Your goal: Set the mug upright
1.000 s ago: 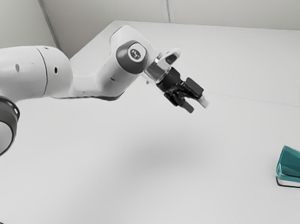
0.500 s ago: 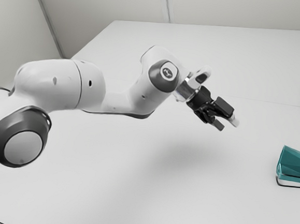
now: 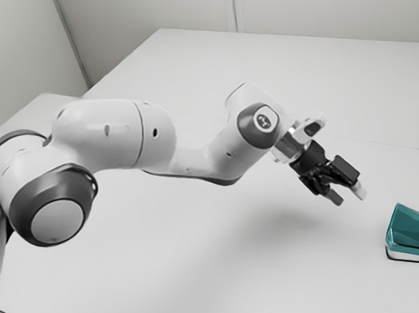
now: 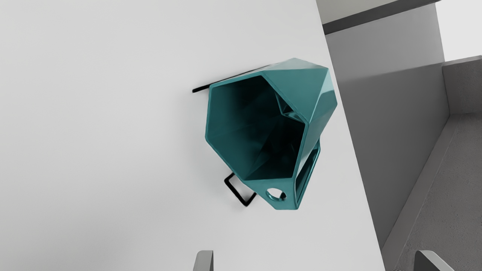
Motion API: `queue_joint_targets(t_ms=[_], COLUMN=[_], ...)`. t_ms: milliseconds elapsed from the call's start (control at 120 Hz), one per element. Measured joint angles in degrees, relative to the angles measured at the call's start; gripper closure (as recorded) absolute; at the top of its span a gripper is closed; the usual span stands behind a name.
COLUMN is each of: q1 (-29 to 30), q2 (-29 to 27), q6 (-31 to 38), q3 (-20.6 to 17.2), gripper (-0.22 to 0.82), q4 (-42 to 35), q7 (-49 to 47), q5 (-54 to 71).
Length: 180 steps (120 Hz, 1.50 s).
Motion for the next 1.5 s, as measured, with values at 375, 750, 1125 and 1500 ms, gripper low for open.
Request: queue_joint_targets(t_ms=[375,750,1125,1500], q1=[-2.2,-3.6,-4.6,-5.5], q2=[6.3,11.0,14.5,17.9], q6=[0.1,0.1,0.6,0.8], q3=[-0.2,-0.2,-0.3,-0.3], gripper=[0.03,0.03,0.03,0.03], q4=[8.0,13.0,16.8,21.0], q7=[-2.0,-2.9,-3.2,-3.3], q5=[-0.6,-2.8,-4.1,-4.4])
